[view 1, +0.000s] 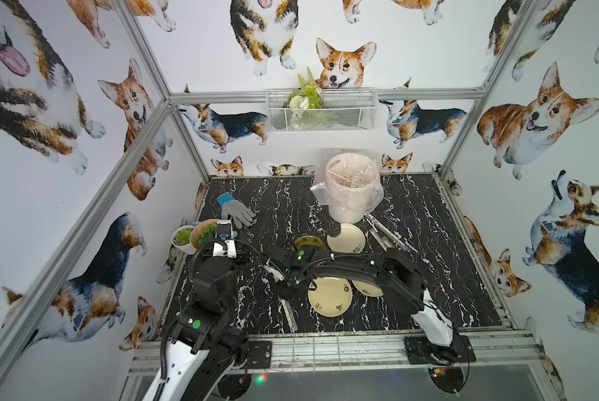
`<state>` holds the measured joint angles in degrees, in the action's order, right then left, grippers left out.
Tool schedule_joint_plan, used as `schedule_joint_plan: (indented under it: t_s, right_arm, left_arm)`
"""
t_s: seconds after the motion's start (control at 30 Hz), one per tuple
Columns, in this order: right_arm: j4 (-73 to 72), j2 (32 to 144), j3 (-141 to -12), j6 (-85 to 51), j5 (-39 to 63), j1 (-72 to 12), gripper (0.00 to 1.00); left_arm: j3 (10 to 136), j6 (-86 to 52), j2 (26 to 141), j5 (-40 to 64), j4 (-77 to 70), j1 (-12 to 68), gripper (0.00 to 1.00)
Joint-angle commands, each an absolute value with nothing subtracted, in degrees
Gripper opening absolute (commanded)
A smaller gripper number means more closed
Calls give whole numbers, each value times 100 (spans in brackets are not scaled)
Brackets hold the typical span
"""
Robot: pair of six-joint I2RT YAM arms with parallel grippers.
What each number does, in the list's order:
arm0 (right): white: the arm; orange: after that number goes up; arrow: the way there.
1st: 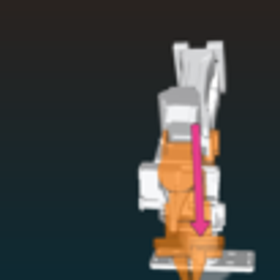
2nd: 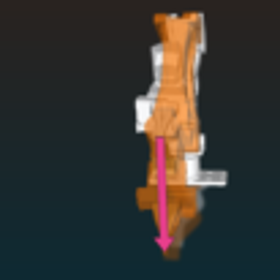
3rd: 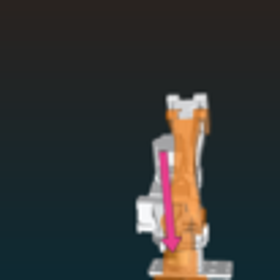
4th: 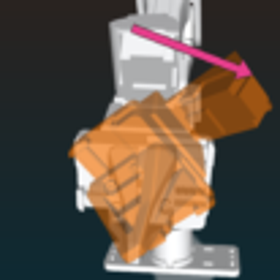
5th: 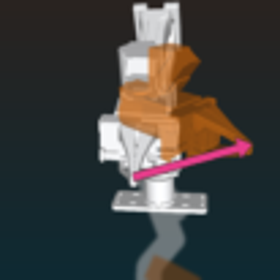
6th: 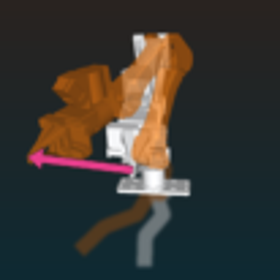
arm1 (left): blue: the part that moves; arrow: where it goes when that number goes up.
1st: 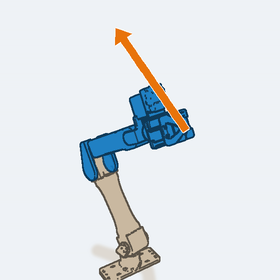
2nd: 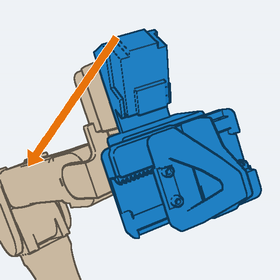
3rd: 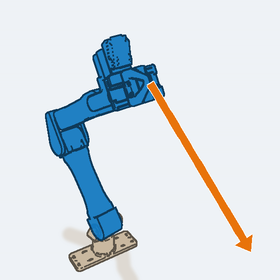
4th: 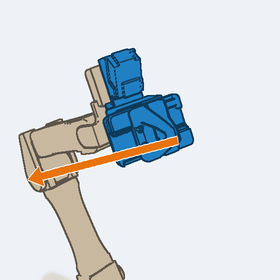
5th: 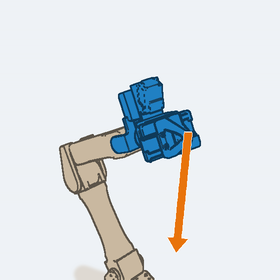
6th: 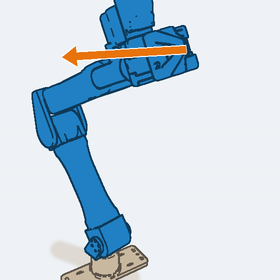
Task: Remove the packaging of disposable chopsticks
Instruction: Pick up the disposable chopsticks from the center of the board.
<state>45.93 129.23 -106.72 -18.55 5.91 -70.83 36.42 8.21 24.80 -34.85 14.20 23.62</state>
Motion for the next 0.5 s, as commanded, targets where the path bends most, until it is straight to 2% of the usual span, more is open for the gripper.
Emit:
schedule_joint_plan:
  t_s: [0.0,0.47]
  right_arm:
    - [5271,13212,-11087,-1682,327,-7151,53]
    - [6227,14203,-12241,-1580,-28,-7270,48]
  left_arm:
    - [3557,1004,2309,-3615,1063,2287,79]
    - [3278,994,1492,-3908,888,1997,79]
